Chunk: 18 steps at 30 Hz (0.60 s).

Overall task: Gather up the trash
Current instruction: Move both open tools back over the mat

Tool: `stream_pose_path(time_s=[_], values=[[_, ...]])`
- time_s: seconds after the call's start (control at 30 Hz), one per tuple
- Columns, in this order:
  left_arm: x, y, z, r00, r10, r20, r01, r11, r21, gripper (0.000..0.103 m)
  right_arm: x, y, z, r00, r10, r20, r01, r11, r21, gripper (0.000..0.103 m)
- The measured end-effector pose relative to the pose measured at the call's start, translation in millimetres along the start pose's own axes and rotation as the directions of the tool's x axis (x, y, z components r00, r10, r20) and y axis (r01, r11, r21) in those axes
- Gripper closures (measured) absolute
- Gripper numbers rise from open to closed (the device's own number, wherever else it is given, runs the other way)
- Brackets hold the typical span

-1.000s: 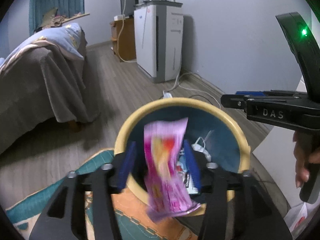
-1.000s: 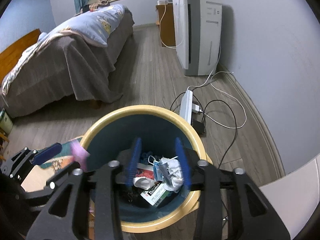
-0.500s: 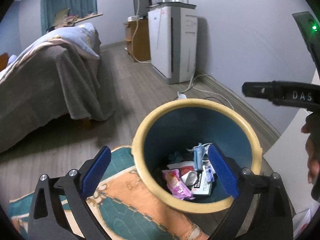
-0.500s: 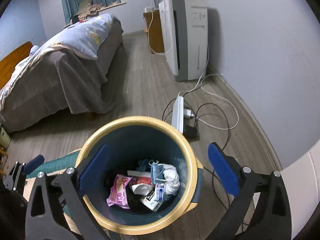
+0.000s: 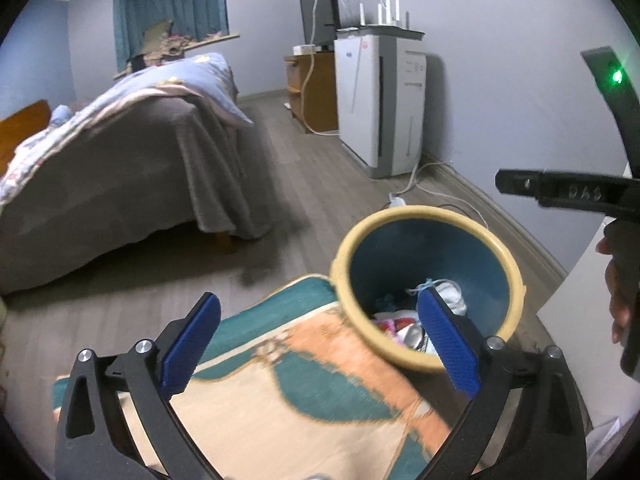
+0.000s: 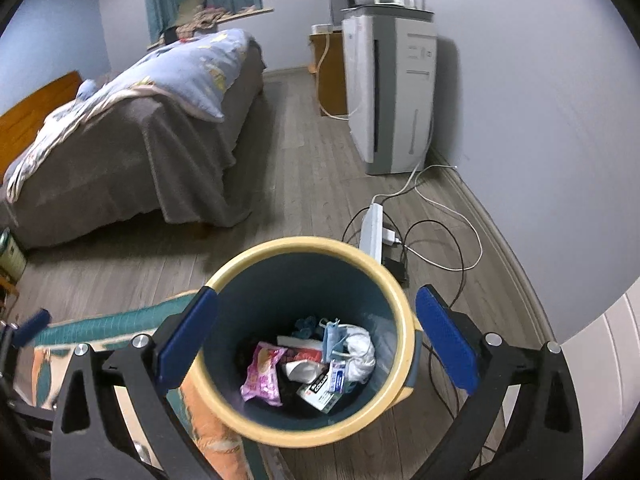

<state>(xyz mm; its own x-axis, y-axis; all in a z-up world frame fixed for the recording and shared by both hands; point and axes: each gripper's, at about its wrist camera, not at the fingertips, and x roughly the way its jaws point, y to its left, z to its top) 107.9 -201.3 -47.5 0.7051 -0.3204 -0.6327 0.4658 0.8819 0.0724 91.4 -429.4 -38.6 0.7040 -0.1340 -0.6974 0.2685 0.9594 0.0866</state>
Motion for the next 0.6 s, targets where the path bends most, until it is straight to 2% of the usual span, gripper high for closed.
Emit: stream_pose_path(time_s=[0.4, 0.6], values=[[-87.9, 57.4, -53.3, 0.988, 0.147, -0.039, -0.146, 0.989, 0.008, 0.005, -24.1, 62.3, -35.1, 0.992, 0.076, -0.098, -0.076, 0.997, 0.008, 0.006], [-119.9, 81.1, -75.1, 0.980, 0.189, -0.062, -0.191, 0.981, -0.030, 0.005, -27.2, 111.6, -66.9, 0.984, 0.077, -0.162, -0.092, 0.992, -0.088, 0.006]])
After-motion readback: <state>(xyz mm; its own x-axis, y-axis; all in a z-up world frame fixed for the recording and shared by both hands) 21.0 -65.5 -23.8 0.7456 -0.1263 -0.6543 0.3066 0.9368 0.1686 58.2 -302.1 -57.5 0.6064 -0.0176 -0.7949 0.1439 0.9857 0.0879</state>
